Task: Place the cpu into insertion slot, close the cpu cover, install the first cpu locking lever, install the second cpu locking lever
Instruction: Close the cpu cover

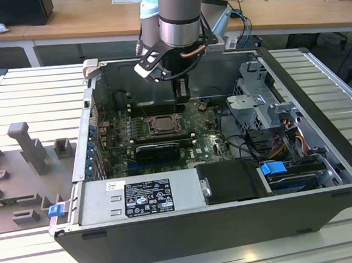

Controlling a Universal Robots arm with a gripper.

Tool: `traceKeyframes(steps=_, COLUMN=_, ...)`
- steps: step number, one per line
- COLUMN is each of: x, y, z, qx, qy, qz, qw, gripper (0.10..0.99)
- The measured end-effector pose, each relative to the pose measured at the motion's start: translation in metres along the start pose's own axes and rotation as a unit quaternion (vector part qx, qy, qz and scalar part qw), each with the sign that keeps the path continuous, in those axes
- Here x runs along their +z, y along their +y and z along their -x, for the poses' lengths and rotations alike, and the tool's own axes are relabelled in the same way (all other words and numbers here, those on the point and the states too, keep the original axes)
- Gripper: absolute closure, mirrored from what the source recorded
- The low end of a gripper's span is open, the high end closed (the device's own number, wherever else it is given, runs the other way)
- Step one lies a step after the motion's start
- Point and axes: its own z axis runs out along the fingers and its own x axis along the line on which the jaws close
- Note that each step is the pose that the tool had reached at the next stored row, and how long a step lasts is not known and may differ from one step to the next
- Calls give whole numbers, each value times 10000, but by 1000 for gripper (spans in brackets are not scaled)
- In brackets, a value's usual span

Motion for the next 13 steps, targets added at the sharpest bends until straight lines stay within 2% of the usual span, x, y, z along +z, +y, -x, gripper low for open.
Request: traceKeyframes(steps=13, x=-1, y=-67, z=2, qx=0, qy=0, qz=0, qw=10000, gripper=980)
